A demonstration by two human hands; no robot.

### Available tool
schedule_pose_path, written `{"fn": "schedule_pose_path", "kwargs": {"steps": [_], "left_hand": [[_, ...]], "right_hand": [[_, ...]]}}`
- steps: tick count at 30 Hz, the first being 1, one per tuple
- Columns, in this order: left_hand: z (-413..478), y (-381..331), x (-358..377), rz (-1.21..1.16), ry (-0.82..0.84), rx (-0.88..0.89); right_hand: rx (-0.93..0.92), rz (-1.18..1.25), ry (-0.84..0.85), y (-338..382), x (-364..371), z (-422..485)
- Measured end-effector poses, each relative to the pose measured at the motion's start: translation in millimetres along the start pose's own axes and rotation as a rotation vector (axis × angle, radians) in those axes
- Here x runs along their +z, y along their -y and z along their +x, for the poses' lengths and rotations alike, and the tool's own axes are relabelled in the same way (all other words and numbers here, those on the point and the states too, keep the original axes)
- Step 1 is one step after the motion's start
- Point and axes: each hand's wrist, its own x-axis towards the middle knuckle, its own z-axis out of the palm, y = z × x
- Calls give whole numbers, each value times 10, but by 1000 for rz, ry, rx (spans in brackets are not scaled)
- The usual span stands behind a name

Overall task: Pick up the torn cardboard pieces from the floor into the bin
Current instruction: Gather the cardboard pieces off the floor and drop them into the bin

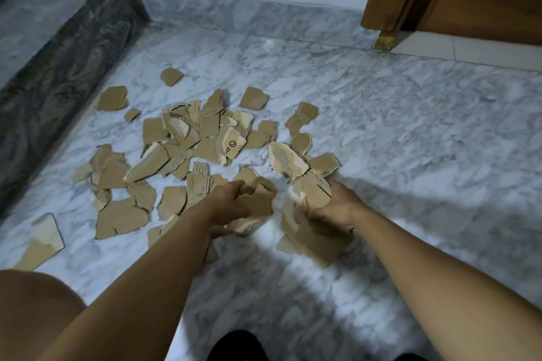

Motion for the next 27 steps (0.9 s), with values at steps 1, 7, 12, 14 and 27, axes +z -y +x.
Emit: {"fn": "schedule_pose_path", "kwargs": {"steps": [1, 7, 12, 14, 27], "left_hand": [[17, -3, -39, -17, -25, -12], [72, -186, -145, -263, -173, -92], [62, -769, -148, -636, -67, -45], [43, -1069, -181, -818, -54, -13], [-24, -1656, -350, -879, 40, 7]], "right_hand": [[-7, 23, 0, -36, -12, -2], [-99, 491, 47, 120, -575, -65], [-172, 776, -9, 477, -752, -170], [-162, 806, -68, 526, -704, -160], [-65, 976, -42, 660, -899, -406]]}}
